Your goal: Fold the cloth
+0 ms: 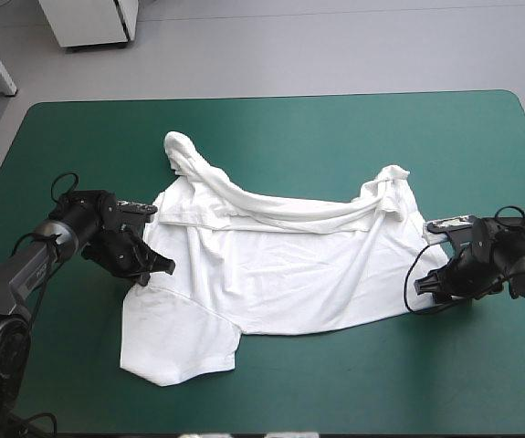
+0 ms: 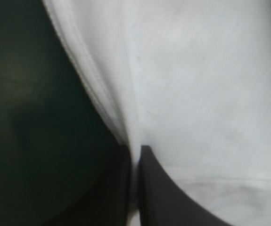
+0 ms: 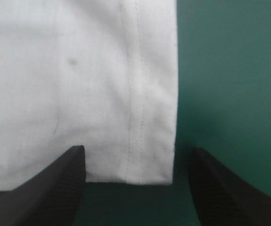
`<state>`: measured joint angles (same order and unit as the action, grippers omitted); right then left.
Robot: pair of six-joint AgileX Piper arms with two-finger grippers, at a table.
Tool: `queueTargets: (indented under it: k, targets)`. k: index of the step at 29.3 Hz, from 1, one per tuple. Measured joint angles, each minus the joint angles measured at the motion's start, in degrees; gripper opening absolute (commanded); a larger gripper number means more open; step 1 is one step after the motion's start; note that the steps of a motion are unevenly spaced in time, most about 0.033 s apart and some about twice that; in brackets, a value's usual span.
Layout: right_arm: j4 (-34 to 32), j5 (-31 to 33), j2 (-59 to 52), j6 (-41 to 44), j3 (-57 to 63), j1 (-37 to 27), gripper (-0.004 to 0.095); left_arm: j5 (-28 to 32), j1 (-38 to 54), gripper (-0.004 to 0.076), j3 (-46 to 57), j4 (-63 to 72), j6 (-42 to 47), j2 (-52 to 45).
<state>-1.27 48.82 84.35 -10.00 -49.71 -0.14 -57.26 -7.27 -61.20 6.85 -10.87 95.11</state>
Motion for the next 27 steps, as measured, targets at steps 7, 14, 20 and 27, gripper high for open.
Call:
queueTargets:
  k: [7, 14, 20, 27]
  targets:
    - [2.16, 1.71, 1.82, -0.44, -1.02, 0.0, 0.0174, 0.12, 0.0, -0.0009, 0.06, 0.06, -0.1, 0.0]
    - [6.56, 2.4, 2.05, -3.27, -1.17, 0.04, -0.0017, 0.4, 0.0, -0.0009, -0.16, 0.39, -0.75, 0.0]
    - [6.75, 6.54, 2.08, -3.72, -5.72, 0.04, -0.0017, -4.46, 0.0, -0.0009, -3.83, 1.54, -1.8, -2.12]
    - [7.85, 14.71, -5.04, -3.5, -21.66, 0.04, -0.0017, -10.17, 0.0, -0.0009, -16.87, 1.92, -1.02, -15.84]
